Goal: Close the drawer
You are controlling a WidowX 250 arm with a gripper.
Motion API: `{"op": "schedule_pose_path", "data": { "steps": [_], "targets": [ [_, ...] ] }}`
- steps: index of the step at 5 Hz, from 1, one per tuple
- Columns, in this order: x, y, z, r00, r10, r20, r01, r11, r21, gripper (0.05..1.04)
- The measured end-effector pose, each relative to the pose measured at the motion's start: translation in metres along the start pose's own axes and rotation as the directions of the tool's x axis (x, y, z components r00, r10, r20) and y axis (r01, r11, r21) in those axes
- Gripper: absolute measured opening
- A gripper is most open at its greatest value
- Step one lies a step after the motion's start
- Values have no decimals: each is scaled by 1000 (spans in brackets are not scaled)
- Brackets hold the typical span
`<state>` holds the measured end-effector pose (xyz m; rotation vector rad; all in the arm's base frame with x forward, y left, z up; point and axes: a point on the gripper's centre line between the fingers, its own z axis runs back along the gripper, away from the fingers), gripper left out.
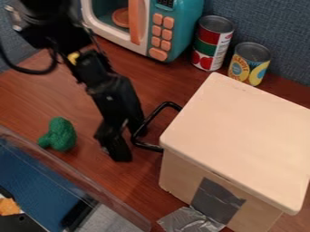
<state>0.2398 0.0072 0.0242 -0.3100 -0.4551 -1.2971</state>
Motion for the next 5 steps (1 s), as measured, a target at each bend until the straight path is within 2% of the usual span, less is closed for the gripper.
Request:
{"op": "schedule_pose_path", "data": {
  "steps": [1,2,3,4,5],
  "targets": [
    [-28,2,56,979,198,-43,-187,966,181,1001],
    [-55,-2,98,908,410,-81,-372,882,289,1001],
    [-82,-15,130,798,603,18,-565,738,369,1000],
    [-75,-32,147,657,751,56,-685,565,460,1000],
    [-75,-32,146,650,758,56,-691,558,459,1000]
  ]
}}
